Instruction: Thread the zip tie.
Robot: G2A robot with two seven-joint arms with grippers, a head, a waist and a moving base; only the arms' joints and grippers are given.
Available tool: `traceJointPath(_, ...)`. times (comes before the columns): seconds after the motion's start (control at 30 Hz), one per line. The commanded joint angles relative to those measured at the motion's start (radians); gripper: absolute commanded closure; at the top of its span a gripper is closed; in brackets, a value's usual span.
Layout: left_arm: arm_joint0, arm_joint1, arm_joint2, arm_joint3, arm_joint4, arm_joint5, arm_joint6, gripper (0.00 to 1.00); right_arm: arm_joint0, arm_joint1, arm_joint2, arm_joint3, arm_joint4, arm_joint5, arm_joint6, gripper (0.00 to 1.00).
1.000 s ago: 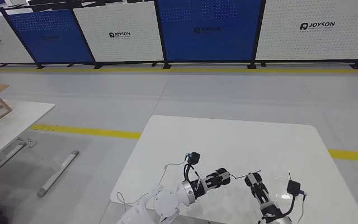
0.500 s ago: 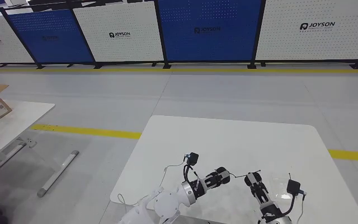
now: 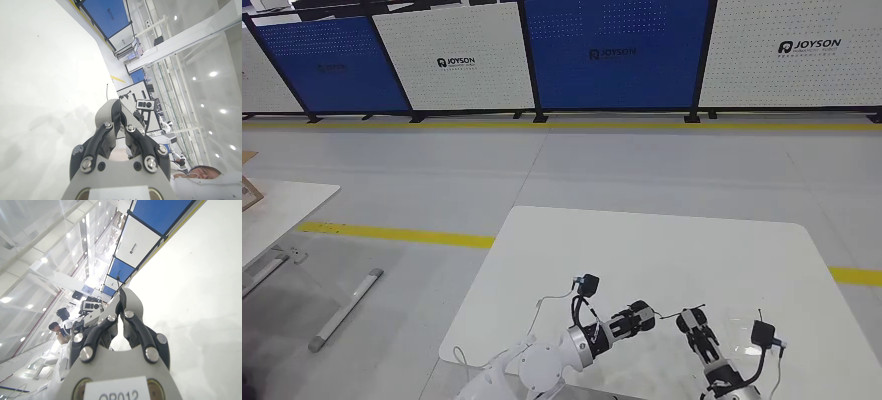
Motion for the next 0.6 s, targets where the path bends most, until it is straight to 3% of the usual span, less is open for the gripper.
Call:
traceJointPath(0.0,0.000,0.001,0.000,-0.002,0.014,0.008,-0.002,1.00,-0.005,0.000,0.004,-0.003,-0.007,-0.001,-0.008,1.00)
traceJointPath(0.3,0.005,0.001,0.016,-0.023,0.092,0.048,0.025,1.00,-0.015,-0.002,0.007,-0.012,-0.034,0.004,-0.023,1.00)
traceJointPath(0.37,0.005,0.001,0.016,-0.024,0.094,0.051,0.022,0.96,-0.017,-0.002,0.007,-0.014,-0.040,0.005,-0.024,1.00)
traceJointPath(0.43,0.005,0.001,0.016,-0.025,0.097,0.055,0.018,0.75,-0.018,-0.003,0.007,-0.014,-0.044,0.006,-0.024,1.00)
traceJointPath(0.57,0.007,0.002,0.014,-0.029,0.098,0.054,0.016,0.75,-0.018,-0.004,0.006,-0.013,-0.051,0.010,-0.022,1.00)
